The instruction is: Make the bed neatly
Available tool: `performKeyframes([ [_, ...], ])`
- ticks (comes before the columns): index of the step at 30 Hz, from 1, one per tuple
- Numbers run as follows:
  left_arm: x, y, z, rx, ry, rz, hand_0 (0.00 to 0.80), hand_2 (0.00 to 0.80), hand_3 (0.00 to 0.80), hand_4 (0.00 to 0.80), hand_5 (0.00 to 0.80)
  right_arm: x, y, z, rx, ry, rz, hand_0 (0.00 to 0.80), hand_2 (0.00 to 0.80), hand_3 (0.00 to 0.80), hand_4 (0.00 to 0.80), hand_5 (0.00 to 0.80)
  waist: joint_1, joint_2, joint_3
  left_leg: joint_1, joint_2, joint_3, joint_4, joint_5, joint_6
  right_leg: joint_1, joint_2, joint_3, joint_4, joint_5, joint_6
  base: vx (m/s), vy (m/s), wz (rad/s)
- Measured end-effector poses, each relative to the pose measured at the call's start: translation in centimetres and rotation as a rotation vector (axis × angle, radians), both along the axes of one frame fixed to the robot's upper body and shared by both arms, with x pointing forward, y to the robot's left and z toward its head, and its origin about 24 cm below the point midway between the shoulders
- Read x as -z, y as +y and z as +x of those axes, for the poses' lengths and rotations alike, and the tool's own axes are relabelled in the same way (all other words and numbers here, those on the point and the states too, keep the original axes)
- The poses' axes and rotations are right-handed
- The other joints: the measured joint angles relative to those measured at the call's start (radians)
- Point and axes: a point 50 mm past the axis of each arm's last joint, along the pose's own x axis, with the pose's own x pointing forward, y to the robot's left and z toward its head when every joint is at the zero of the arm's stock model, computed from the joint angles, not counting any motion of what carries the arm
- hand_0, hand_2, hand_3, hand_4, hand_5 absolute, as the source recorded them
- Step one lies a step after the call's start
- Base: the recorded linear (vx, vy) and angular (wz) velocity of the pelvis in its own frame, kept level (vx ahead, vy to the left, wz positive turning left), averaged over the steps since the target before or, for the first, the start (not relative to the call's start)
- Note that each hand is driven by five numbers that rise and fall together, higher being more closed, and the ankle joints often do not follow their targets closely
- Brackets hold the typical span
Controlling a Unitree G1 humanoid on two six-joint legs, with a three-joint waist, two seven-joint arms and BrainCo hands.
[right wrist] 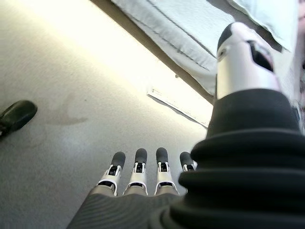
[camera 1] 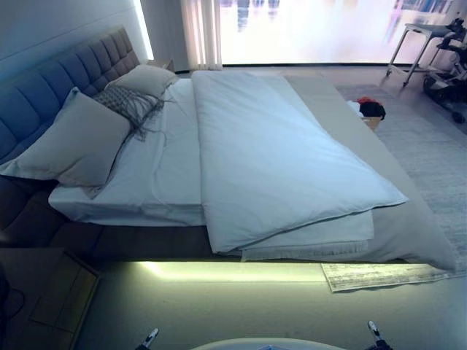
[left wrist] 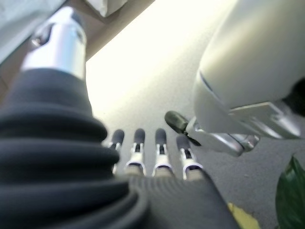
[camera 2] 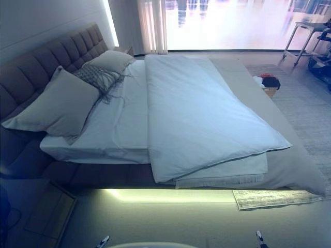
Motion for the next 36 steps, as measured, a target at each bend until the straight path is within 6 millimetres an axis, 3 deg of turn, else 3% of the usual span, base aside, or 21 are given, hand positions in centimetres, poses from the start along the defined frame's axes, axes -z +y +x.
performKeyframes([
  [21,0.1,-0.1,-0.9,0.082,0.046,0.01,0.0,0.0,0.0,0.0,0.0,0.7,1.6,-0.3,-0.072,0.03,0.083,0.0,0.0,0.0,0.0,0.0,0.001,0.006,0.007,-0.002,0.003,0.009,0.031,-0.005,-0.008,-0.006,0.002,0.01,0.005,-0.005,0.001,0.043,-0.044,-0.01],
  [23,0.2,-0.3,-1.3,0.075,0.063,0.004,0.0,0.0,0.0,0.0,0.0,0.7,1.6,0.4,-0.1,0.033,0.075,0.0,0.0,0.0,0.0,0.0,0.003,0.014,0.029,-0.022,0.012,0.007,0.108,-0.033,-0.017,-0.009,0.01,0.015,0.029,-0.021,-0.01,0.027,-0.138,-0.07],
  [24,0.1,0.0,-0.9,0.067,0.056,0.015,0.0,0.0,0.0,0.0,0.0,0.9,2.4,1.3,-0.125,0.027,0.09,0.0,0.0,0.0,0.0,0.0,0.0,-0.016,0.055,-0.098,0.01,-0.003,0.256,-0.048,-0.039,-0.035,-0.01,0.031,0.07,-0.044,-0.026,0.017,-0.101,-0.02],
  [26,0.1,-0.1,-0.3,0.054,0.043,0.013,0.0,0.0,0.0,0.0,0.0,1.0,3.4,2.6,-0.164,0.025,0.104,0.0,0.0,0.0,0.0,0.0,0.008,-0.051,0.097,-0.258,0.002,-0.042,0.545,0.004,-0.101,-0.055,-0.031,0.041,0.1,-0.052,-0.045,0.122,0.042,-0.15],
  [27,0.3,-0.7,-0.5,0.052,0.05,-0.006,0.0,0.0,0.0,0.0,0.0,1.0,3.2,2.6,-0.182,0.04,0.091,0.0,0.0,0.0,0.0,0.0,0.011,-0.055,0.106,-0.297,0.009,-0.05,0.595,0.016,-0.095,-0.05,-0.033,0.041,0.1,-0.046,-0.052,0.238,0.141,-0.3],
  [29,0.6,-2.1,-1.1,0.045,0.071,-0.045,0.0,0.0,0.0,0.0,0.0,0.9,2.7,2.2,-0.174,0.072,0.066,0.0,0.0,0.0,0.0,0.0,0.026,-0.025,0.111,-0.302,0.029,-0.047,0.53,0.01,-0.101,-0.042,-0.016,0.039,0.099,-0.047,-0.054,0.321,0.144,-0.2],
  [32,0.8,-2.9,-1.3,0.041,0.083,-0.062,0.0,0.0,0.0,0.0,0.0,0.8,2.3,2.2,-0.172,0.085,0.065,0.0,0.0,0.0,0.0,0.0,0.028,0.005,0.121,-0.258,0.044,-0.041,0.182,0.021,-0.099,-0.045,0.003,0.048,0.08,-0.047,-0.06,0.413,0.11,-0.06],
  [33,0.8,-2.8,-1.3,0.043,0.088,-0.06,0.0,0.0,0.0,0.0,0.0,0.8,2.3,2.2,-0.165,0.086,0.07,0.0,0.0,0.0,0.0,0.0,0.031,0.006,0.123,-0.237,0.046,-0.053,0.026,0.025,-0.095,-0.039,0.014,0.072,0.055,-0.042,-0.069,0.39,0.074,0.1],
  [34,0.8,-2.8,-1.3,0.042,0.088,-0.06,0.0,0.0,0.0,0.0,0.0,0.7,2.2,2.3,-0.166,0.084,0.071,0.0,0.0,0.0,0.0,0.0,0.034,0.007,0.135,-0.242,0.051,-0.078,-0.003,0.028,-0.098,-0.021,0.023,0.097,0.042,-0.039,-0.068,0.422,0.114,0.0],
  [36,0.8,-2.8,-1.6,0.037,0.092,-0.06,0.0,0.0,0.0,0.0,0.0,0.7,1.9,2.1,-0.148,0.082,0.069,0.0,0.0,0.0,0.0,0.0,0.066,0.007,0.142,-0.22,0.069,-0.08,0.002,0.029,-0.096,0.001,0.027,0.156,0.044,-0.044,-0.056,0.394,0.147,-0.4],
])
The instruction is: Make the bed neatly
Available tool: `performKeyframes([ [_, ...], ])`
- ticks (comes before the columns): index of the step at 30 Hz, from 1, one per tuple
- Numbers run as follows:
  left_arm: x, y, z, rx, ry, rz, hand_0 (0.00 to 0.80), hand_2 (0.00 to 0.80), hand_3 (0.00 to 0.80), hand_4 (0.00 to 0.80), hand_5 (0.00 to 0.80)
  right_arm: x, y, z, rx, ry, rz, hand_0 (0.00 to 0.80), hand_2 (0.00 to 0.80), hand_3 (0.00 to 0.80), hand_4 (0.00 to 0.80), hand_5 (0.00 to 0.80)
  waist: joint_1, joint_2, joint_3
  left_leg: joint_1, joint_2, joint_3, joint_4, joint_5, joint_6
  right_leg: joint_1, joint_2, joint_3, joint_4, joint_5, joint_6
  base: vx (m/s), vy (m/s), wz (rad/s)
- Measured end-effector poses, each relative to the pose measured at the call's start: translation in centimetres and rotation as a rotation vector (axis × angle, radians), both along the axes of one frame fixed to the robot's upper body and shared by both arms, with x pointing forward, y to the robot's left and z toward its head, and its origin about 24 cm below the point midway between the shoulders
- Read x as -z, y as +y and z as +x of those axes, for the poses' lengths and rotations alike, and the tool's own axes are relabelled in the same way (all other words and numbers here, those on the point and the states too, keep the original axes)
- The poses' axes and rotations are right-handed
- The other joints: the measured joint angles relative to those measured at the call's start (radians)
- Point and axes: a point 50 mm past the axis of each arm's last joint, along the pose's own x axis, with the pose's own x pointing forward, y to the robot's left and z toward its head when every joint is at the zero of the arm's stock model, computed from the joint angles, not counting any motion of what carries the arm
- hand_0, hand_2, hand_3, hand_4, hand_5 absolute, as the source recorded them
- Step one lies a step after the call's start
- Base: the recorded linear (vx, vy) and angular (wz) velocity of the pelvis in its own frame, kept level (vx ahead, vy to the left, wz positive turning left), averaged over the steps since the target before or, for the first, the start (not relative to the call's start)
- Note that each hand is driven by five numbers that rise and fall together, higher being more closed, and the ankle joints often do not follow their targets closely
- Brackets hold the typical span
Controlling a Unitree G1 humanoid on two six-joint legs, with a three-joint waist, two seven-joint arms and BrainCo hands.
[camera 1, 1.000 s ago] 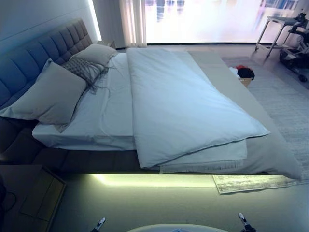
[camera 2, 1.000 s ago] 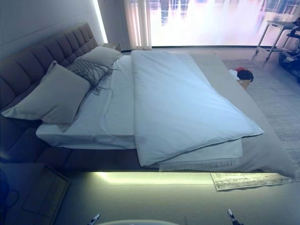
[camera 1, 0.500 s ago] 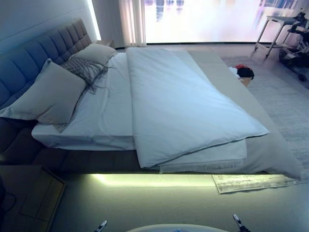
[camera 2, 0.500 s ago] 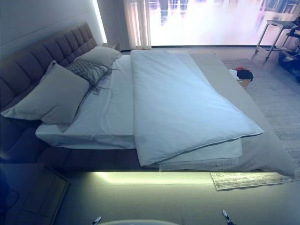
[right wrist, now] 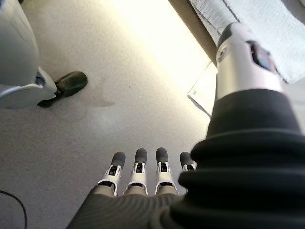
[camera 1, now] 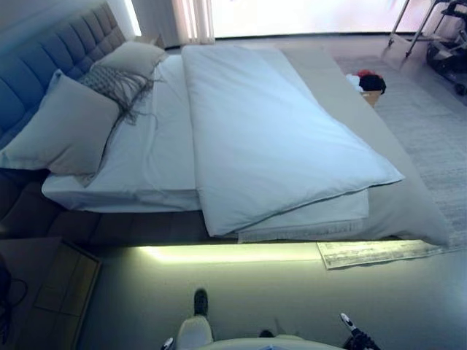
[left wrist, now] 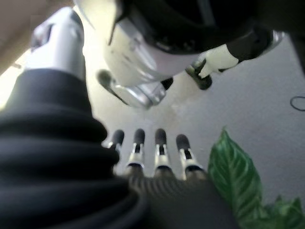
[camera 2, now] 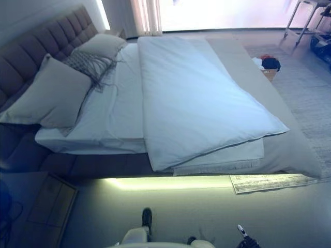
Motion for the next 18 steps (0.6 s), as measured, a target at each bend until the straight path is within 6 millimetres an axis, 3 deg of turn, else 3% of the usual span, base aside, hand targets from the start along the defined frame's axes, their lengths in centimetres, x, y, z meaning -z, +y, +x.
performKeyframes([
  [1,0.0,0.1,-0.2,-0.001,0.008,0.002,0.0,0.0,0.0,0.0,0.0,0.0,0.0,0.1,-0.005,-0.003,0.002,0.0,0.0,0.0,0.0,0.0,0.022,0.001,-0.001,0.013,0.013,0.023,0.014,-0.001,0.0,0.008,-0.004,0.011,-0.002,-0.003,0.005,0.384,0.137,-0.67],
  [3,0.0,0.0,-0.4,-0.001,0.011,0.0,0.0,0.0,0.0,0.0,0.0,0.0,0.2,0.3,-0.024,-0.015,0.016,0.0,0.0,0.0,0.0,0.0,0.024,0.003,-0.009,0.015,0.008,0.039,0.106,-0.012,0.0,0.015,-0.03,0.023,-0.016,-0.018,0.027,0.354,0.11,-0.55],
  [4,0.0,0.0,-0.4,-0.001,0.011,0.003,0.0,0.0,0.0,0.0,0.0,0.1,0.4,0.3,-0.039,-0.01,0.024,0.0,0.0,0.0,0.0,0.0,0.024,0.005,-0.016,0.029,-0.007,0.046,0.101,0.013,0.028,0.041,-0.045,0.024,-0.042,-0.02,0.038,0.285,0.081,-0.43],
  [6,-0.3,1.4,0.0,0.008,-0.019,0.045,0.0,0.0,0.0,0.0,0.0,0.7,1.9,-0.6,-0.044,0.018,0.073,0.0,0.0,0.0,0.0,0.0,0.04,-0.012,-0.022,0.05,-0.025,0.091,0.119,0.045,0.103,0.058,-0.074,0.0,0.039,-0.052,0.044,0.223,0.066,-0.35],
  [7,-0.6,2.6,0.5,0.015,-0.04,0.079,0.0,0.0,0.0,0.0,0.0,1.1,3.1,-1.0,-0.048,0.03,0.11,0.0,0.0,0.0,0.0,0.0,0.047,-0.039,-0.037,0.045,-0.045,0.096,0.14,0.022,0.114,0.071,-0.09,-0.017,0.053,-0.069,0.051,0.186,0.07,-0.18],
  [10,-1.1,4.0,2.8,0.034,-0.093,0.121,0.0,0.0,0.0,0.0,0.0,1.3,4.0,-0.5,-0.074,0.025,0.137,0.0,0.0,0.0,0.0,0.0,0.046,-0.06,-0.039,-0.011,-0.073,0.1,0.28,-0.062,0.129,0.089,-0.129,-0.032,0.04,-0.089,0.077,0.195,0.101,-0.03],
  [13,-1.1,3.6,3.4,0.04,-0.097,0.11,0.0,0.0,0.0,0.0,0.0,1.0,3.8,0.9,-0.093,-0.017,0.138,0.0,0.0,0.0,0.0,0.0,0.043,-0.04,-0.04,-0.078,-0.071,0.09,0.426,-0.139,0.129,0.091,-0.143,-0.032,0.031,-0.119,0.15,0.208,0.159,-0.03],
  [15,-0.8,2.8,2.9,0.052,-0.079,0.086,0.0,0.0,0.0,0.0,0.0,1.0,3.5,0.7,-0.094,-0.015,0.132,0.0,0.0,0.0,0.0,0.0,0.046,-0.024,-0.045,-0.092,-0.069,0.088,0.469,-0.181,0.127,0.105,-0.148,-0.027,0.029,-0.129,0.15,0.226,0.206,-0.04],
  [18,-0.7,2.6,1.8,0.059,-0.042,0.075,0.0,0.0,0.0,0.0,0.0,0.9,3.5,0.9,-0.106,-0.016,0.129,0.0,0.0,0.0,0.0,0.0,0.045,-0.025,-0.054,-0.097,-0.091,0.092,0.5,-0.213,0.138,0.122,-0.178,-0.022,0.023,-0.144,0.162,0.248,0.242,-0.04],
])
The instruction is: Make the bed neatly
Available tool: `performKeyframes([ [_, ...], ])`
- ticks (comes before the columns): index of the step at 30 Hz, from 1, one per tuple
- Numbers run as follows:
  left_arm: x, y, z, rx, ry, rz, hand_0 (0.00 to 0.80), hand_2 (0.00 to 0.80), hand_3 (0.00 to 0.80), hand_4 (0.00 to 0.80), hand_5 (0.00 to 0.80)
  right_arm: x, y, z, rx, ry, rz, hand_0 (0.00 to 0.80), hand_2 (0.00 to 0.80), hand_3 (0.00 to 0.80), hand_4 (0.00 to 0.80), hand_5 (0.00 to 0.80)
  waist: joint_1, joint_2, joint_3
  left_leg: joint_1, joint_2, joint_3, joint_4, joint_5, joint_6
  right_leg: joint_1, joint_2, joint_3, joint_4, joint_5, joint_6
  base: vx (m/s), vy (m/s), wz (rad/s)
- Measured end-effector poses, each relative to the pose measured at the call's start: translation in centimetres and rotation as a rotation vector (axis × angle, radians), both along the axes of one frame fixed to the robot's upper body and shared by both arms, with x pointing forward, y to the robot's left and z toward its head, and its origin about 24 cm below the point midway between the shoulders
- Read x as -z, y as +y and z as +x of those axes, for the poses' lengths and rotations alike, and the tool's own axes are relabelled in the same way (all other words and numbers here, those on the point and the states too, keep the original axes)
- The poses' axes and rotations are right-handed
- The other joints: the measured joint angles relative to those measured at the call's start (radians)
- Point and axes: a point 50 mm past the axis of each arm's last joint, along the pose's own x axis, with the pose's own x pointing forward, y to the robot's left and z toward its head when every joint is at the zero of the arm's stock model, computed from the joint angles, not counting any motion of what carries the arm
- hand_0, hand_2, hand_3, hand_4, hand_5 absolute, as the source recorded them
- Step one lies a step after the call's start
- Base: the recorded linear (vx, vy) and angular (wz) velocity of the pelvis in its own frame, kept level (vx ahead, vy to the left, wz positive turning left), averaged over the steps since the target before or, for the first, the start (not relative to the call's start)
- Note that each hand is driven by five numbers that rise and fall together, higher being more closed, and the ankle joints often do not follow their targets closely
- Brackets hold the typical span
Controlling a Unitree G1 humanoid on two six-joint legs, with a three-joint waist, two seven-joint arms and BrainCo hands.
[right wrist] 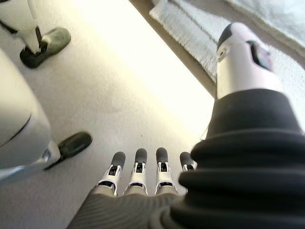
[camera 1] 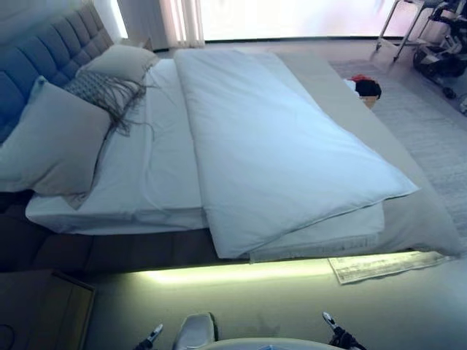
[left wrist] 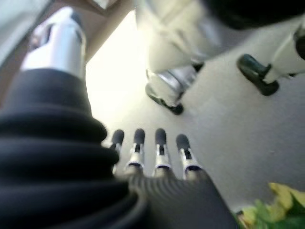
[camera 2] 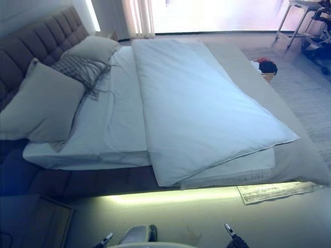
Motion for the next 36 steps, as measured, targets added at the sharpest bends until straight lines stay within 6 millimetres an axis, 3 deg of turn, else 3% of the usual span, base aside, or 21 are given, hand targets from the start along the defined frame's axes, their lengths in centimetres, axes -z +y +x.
performKeyframes([
  [2,0.0,0.0,-0.1,0.0,0.001,0.001,0.0,0.0,0.0,0.0,0.0,0.0,0.1,-0.1,-0.002,0.004,-0.001,0.0,0.0,0.0,0.0,0.0,-0.001,-0.011,-0.015,0.005,-0.027,0.015,0.009,-0.021,0.021,0.002,-0.028,-0.003,0.009,-0.006,0.008,0.21,0.224,0.03],
  [4,0.0,0.0,0.4,0.004,-0.008,-0.002,0.0,0.0,0.0,0.0,0.0,0.0,-0.1,-0.2,0.022,0.004,-0.005,0.0,0.0,0.0,0.0,0.0,-0.009,-0.011,-0.02,0.02,-0.034,0.022,0.007,-0.041,0.037,-0.028,-0.026,-0.006,0.091,-0.004,0.01,0.195,0.242,0.08],
  [5,-0.1,0.0,0.6,0.011,-0.011,-0.002,0.0,0.0,0.0,0.0,0.0,0.0,-0.2,-0.2,0.024,0.007,-0.01,0.0,0.0,0.0,0.0,0.0,-0.015,-0.004,-0.023,0.042,-0.033,0.017,-0.037,-0.03,0.047,-0.083,-0.027,-0.006,0.208,-0.004,0.01,0.234,0.252,0.08],
  [8,-0.1,0.4,-0.4,0.026,0.027,0.011,0.0,0.0,0.0,0.0,0.0,-0.2,-0.6,0.3,0.016,-0.015,-0.026,0.0,0.0,0.0,0.0,0.0,-0.055,0.012,-0.027,0.195,-0.059,0.025,-0.258,0.053,0.075,-0.311,-0.084,-0.011,0.657,0.04,-0.031,0.181,0.059,-0.03],
  [10,-0.3,1.2,-0.5,0.027,0.021,0.033,0.0,0.0,0.0,0.0,0.0,-0.2,-0.9,-0.8,0.011,0.002,-0.028,0.0,0.0,0.0,0.0,0.0,-0.078,0.024,-0.043,0.237,-0.059,0.029,-0.313,0.066,0.072,-0.386,-0.074,-0.034,0.561,0.032,-0.032,0.18,-0.211,0.05],
  [12,-0.5,1.8,-0.1,0.029,0.008,0.054,0.0,0.0,0.0,0.0,0.0,-0.1,-0.8,-1.0,-0.002,-0.003,-0.014,0.0,0.0,0.0,0.0,0.0,-0.085,0.021,-0.039,0.249,-0.052,0.042,-0.349,0.071,0.063,-0.438,-0.047,-0.072,0.306,0.055,-0.009,0.132,-0.254,-0.15],
  [15,-0.5,1.9,0.0,0.029,0.004,0.055,0.0,0.0,0.0,0.0,0.0,-0.1,-0.8,-0.7,0.006,-0.013,-0.01,0.0,0.0,0.0,0.0,0.0,-0.103,0.004,-0.021,0.263,-0.061,0.037,-0.366,0.079,0.056,-0.487,-0.03,-0.089,0.084,0.189,0.013,0.068,-0.176,0.04],
  [18,-0.5,1.9,0.0,0.027,-0.006,0.062,0.0,0.0,0.0,0.0,0.0,0.0,-0.5,-1.1,0.016,0.013,-0.015,0.0,0.0,0.0,0.0,0.0,-0.119,-0.019,0.001,0.293,-0.068,-0.018,-0.367,0.06,0.024,-0.453,-0.02,-0.073,0.09,0.243,-0.001,0.194,-0.132,0.49],
  [19,-0.5,1.9,-0.1,0.03,-0.007,0.064,0.0,0.0,0.0,0.0,0.0,0.1,-0.4,-1.4,0.022,0.024,-0.018,0.0,0.0,0.0,0.0,0.0,-0.114,-0.032,0.007,0.322,-0.073,-0.027,-0.365,0.049,0.009,-0.419,-0.018,-0.069,0.073,0.297,-0.033,0.207,-0.061,0.34],
  [20,-0.3,1.2,-0.2,0.029,-0.007,0.05,0.0,0.0,0.0,0.0,0.0,0.0,-0.8,-1.7,0.031,0.029,-0.03,0.0,0.0,0.0,0.0,0.0,-0.112,-0.028,0.009,0.342,-0.053,-0.029,-0.365,0.034,-0.011,-0.399,-0.002,-0.078,0.073,0.324,-0.058,0.256,-0.043,0.18],
  [22,0.2,-0.4,-0.9,0.024,0.002,0.008,0.0,0.0,0.0,0.0,0.0,-0.4,-1.7,-1.1,0.026,0.008,-0.055,0.0,0.0,0.0,0.0,0.0,-0.109,0.026,0.004,0.358,-0.002,-0.03,-0.369,0.014,-0.031,-0.355,0.048,-0.103,0.032,0.319,-0.076,0.225,-0.022,0.11],
  [24,0.4,-1.5,-1.2,0.021,0.009,-0.02,0.0,0.0,0.0,0.0,0.0,-0.7,-2.3,-0.1,0.018,-0.028,-0.076,0.0,0.0,0.0,0.0,0.0,-0.108,0.058,0.001,0.369,0.029,-0.028,-0.372,0.015,-0.042,-0.33,0.082,-0.118,0.008,0.322,-0.092,0.17,-0.02,0.06],
  [28,0.5,-1.6,-1.0,0.023,0.004,-0.024,0.0,0.0,0.0,0.0,0.0,-1.3,-3.2,1.6,0.01,-0.09,-0.089,0.0,0.0,0.0,0.0,0.0,-0.109,0.064,-0.003,0.39,0.062,-0.027,-0.392,0.015,-0.059,-0.31,0.112,-0.135,0.001,0.307,-0.106,0.131,-0.001,0.04],
  [30,0.4,-1.3,-1.0,0.019,0.002,-0.016,0.0,0.0,0.0,0.0,0.0,-1.5,-3.0,2.6,0.013,-0.13,-0.071,0.0,0.0,0.0,0.0,0.0,-0.107,0.057,0.004,0.373,0.062,-0.038,-0.326,0.006,-0.087,-0.3,0.11,-0.137,-0.011,0.297,-0.11,0.062,0.044,0.12],
  [32,0.3,-0.7,-1.0,0.021,0.004,-0.002,0.0,0.0,0.0,0.0,0.0,-1.2,-2.0,2.8,0.018,-0.144,-0.035,0.0,0.0,0.0,0.0,0.0,-0.092,-0.008,0.024,0.234,0.024,-0.073,-0.045,0.003,-0.105,-0.27,0.068,-0.129,-0.057,0.294,-0.111,-0.002,0.203,-0.03],
  [33,0.3,-0.9,-0.8,0.04,0.004,-0.008,0.0,0.0,0.0,0.0,0.0,-1.2,-2.1,2.7,0.024,-0.146,-0.036,0.0,0.0,0.0,0.0,0.0,-0.084,-0.02,0.028,0.156,0.022,-0.091,0.04,-0.006,-0.125,-0.281,0.051,-0.126,-0.052,0.297,-0.115,-0.059,0.238,-0.23],
  [34,0.4,-1.3,-1.0,0.053,0.014,-0.02,0.0,0.0,0.0,0.0,0.0,-1.4,-2.4,2.8,0.023,-0.148,-0.042,0.0,0.0,0.0,0.0,0.0,-0.082,-0.015,0.031,0.132,0.051,-0.078,-0.003,-0.009,-0.129,-0.302,0.046,-0.142,-0.03,0.297,-0.116,-0.149,0.218,-0.21],
  [36,0.5,-2.0,-1.1,0.082,0.029,-0.043,0.0,0.0,0.0,0.0,0.0,-2.1,-3.6,4.0,0.028,-0.19,-0.064,0.0,0.0,0.0,0.0,0.0,-0.083,0.042,0.048,0.075,0.1,-0.061,-0.046,0.0,-0.112,-0.384,0.043,-0.167,0.076,0.288,-0.104,-0.252,0.166,-0.39],
])
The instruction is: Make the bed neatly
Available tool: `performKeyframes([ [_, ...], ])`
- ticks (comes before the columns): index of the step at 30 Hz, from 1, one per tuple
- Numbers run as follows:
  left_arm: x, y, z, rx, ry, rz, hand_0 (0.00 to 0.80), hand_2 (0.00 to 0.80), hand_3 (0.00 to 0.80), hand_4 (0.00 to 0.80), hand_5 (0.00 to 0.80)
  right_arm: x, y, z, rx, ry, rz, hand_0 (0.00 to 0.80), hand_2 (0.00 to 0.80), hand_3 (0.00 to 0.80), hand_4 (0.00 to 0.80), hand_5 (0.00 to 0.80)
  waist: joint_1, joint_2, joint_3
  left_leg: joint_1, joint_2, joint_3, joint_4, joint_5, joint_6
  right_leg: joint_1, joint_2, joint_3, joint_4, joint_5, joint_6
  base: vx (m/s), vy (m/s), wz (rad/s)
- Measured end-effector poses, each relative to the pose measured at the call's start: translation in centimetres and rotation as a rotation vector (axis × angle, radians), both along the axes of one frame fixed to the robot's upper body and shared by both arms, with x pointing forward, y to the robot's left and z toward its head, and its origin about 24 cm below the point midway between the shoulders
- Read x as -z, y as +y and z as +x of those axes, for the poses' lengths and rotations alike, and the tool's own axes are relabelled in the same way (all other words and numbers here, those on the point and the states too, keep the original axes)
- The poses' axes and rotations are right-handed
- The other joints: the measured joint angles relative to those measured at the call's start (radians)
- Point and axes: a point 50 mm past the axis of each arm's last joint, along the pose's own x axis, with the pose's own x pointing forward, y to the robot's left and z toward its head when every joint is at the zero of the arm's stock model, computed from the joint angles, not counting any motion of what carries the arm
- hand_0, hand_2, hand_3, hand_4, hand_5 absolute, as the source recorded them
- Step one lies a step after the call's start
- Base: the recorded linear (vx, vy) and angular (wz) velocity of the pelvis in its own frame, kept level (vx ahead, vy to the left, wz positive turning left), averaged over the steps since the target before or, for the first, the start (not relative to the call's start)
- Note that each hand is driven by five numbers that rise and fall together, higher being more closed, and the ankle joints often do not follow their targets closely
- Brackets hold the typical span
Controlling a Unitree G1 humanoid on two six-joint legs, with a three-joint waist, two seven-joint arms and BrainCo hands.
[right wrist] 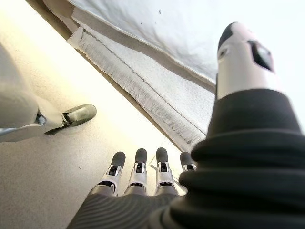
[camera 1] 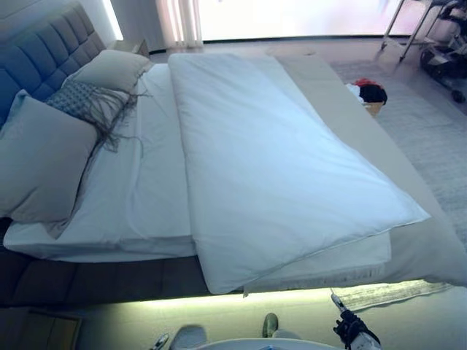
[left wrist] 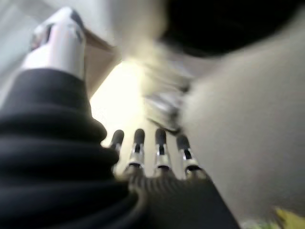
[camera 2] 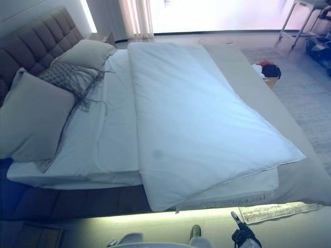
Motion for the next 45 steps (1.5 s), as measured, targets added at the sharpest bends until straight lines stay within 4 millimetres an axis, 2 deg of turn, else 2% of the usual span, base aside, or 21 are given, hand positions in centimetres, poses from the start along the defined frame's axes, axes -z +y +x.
performKeyframes([
  [1,0.0,-0.2,0.1,0.019,0.002,-0.005,0.0,0.0,0.0,0.0,0.0,-0.6,-0.6,1.2,-0.001,-0.036,-0.011,0.0,0.0,0.0,0.0,0.0,-0.006,0.031,0.008,-0.052,0.008,0.012,0.013,0.007,0.024,-0.067,-0.005,0.003,0.078,-0.021,0.01,-0.229,0.106,-0.61],
  [2,-0.1,0.0,1.1,0.03,-0.016,0.001,0.0,0.0,0.0,0.0,0.0,-1.2,-0.9,2.8,-0.007,-0.085,-0.018,0.0,0.0,0.0,0.0,0.0,0.002,0.063,0.032,-0.091,0.015,0.007,0.024,-0.008,0.039,-0.122,-0.011,0.013,0.15,-0.03,0.018,-0.207,0.061,-0.36],
  [3,-0.4,0.7,2.6,0.041,-0.051,0.021,0.0,0.0,0.0,0.0,0.0,-1.3,-0.8,3.0,0.012,-0.095,-0.002,0.0,0.0,0.0,0.0,0.0,-0.004,0.052,0.058,-0.117,0.002,0.019,0.029,-0.002,0.048,-0.171,-0.033,0.052,0.239,-0.082,0.018,-0.202,0.037,0.13],
  [4,-0.8,1.5,4.3,0.061,-0.094,0.043,0.0,0.0,0.0,0.0,0.0,-1.1,-0.7,2.9,0.035,-0.09,0.016,0.0,0.0,0.0,0.0,0.0,-0.008,0.036,0.068,-0.15,-0.019,0.024,0.025,0.005,0.057,-0.214,-0.06,0.062,0.306,-0.126,0.033,-0.192,0.022,0.48],
  [5,-1.2,2.0,6.2,0.071,-0.145,0.061,0.0,0.0,0.0,0.0,0.0,-1.3,-0.7,3.4,0.051,-0.106,0.026,0.0,0.0,0.0,0.0,0.0,-0.016,0.026,0.094,-0.168,-0.034,0.028,0.019,0.012,0.065,-0.239,-0.079,0.061,0.316,-0.132,0.038,-0.151,0.005,0.64],
  [7,-2.0,2.4,8.9,0.081,-0.207,0.079,0.0,0.0,0.0,0.0,0.0,-2.2,-0.8,5.5,0.077,-0.171,0.039,0.0,0.0,0.0,0.0,0.0,-0.031,0.02,0.14,-0.228,-0.038,0.031,0.051,0.031,0.071,-0.295,-0.096,0.067,0.364,-0.142,0.045,-0.111,-0.015,0.41],
  [10,-2.3,1.8,10.5,0.066,-0.253,0.065,0.0,0.0,0.0,0.0,0.0,-4.1,-0.7,9.6,0.075,-0.281,0.047,0.0,0.0,0.0,0.0,0.0,-0.026,0.019,0.194,-0.307,-0.031,0.029,0.126,0.031,0.071,-0.37,-0.098,0.087,0.423,-0.151,0.046,-0.089,-0.025,-0.02],
  [13,-2.8,1.6,12.4,0.057,-0.303,0.058,0.0,0.0,0.0,0.0,0.0,-6.1,-0.7,12.7,0.087,-0.368,0.052,0.0,0.0,0.0,0.0,0.0,-0.025,0.016,0.246,-0.377,-0.031,0.018,0.184,0.024,0.074,-0.433,-0.1,0.096,0.478,-0.166,0.043,-0.055,-0.054,0.08],
  [17,-3.3,1.4,13.7,0.074,-0.339,0.057,0.0,0.0,0.0,0.0,0.0,-8.3,-1.0,15.6,0.102,-0.453,0.064,0.0,0.0,0.0,0.0,0.0,-0.021,0.016,0.275,-0.474,-0.029,-0.008,0.269,0.002,0.069,-0.525,-0.104,0.101,0.575,-0.204,0.035,-0.034,-0.047,0.12],
  [19,-3.5,1.2,14.3,0.079,-0.362,0.052,0.0,0.0,0.0,0.0,0.0,-10.2,-1.7,17.2,0.101,-0.516,0.053,0.0,0.0,0.0,0.0,0.0,-0.018,0.025,0.284,-0.52,-0.029,-0.022,0.302,-0.004,0.066,-0.57,-0.105,0.103,0.613,-0.216,0.03,0.065,-0.041,0.06],
  [24,-4.3,1.0,16.0,0.075,-0.427,0.051,0.0,0.0,0.0,0.0,0.0,-13.9,-3.8,19.5,0.095,-0.602,-0.001,0.0,0.0,0.0,0.0,0.0,0.003,0.04,0.297,-0.628,-0.027,-0.039,0.363,-0.008,0.062,-0.683,-0.106,0.111,0.695,-0.239,0.015,-0.016,-0.041,0.05],
  [32,-5.1,1.0,17.5,0.049,-0.495,0.048,0.0,0.0,0.0,0.0,0.0,-18.4,-5.7,21.7,0.099,-0.699,-0.051,0.0,0.0,0.0,0.0,0.0,0.034,0.062,0.31,-0.795,-0.032,-0.089,0.5,-0.028,0.041,-0.846,-0.117,0.113,0.866,-0.302,-0.01,-0.012,-0.011,0.11],
  [38,-5.6,0.8,18.3,0.024,-0.538,0.034,0.0,0.0,0.0,0.0,0.0,-23.2,-6.7,23.8,0.086,-0.79,-0.1,0.0,0.0,0.0,0.0,0.0,0.061,0.079,0.324,-0.923,-0.035,-0.12,0.646,-0.064,0.032,-0.97,-0.12,0.13,1.017,-0.349,-0.026,-0.002,0.007,0.03],
  [40,-5.7,0.8,18.4,0.024,-0.552,0.032,0.0,0.0,0.0,0.0,0.0,-25.3,-6.8,24.6,0.065,-0.833,-0.126,0.0,0.0,0.0,0.0,0.0,0.059,0.08,0.325,-0.965,-0.039,-0.134,0.676,-0.067,0.029,-1.011,-0.119,0.135,1.047,-0.352,-0.03,0.004,0.005,0.05],
  [45,-6.1,0.7,18.9,0.032,-0.591,0.03,0.0,0.0,0.0,0.0,0.0,-29.4,-7.4,25.6,0.055,-0.906,-0.176,0.0,0.0,0.0,0.0,0.0,0.092,0.082,0.327,-1.042,-0.049,-0.155,0.743,-0.07,0.026,-1.085,-0.121,0.143,1.112,-0.358,-0.036,-0.001,-0.003,0.02],
])
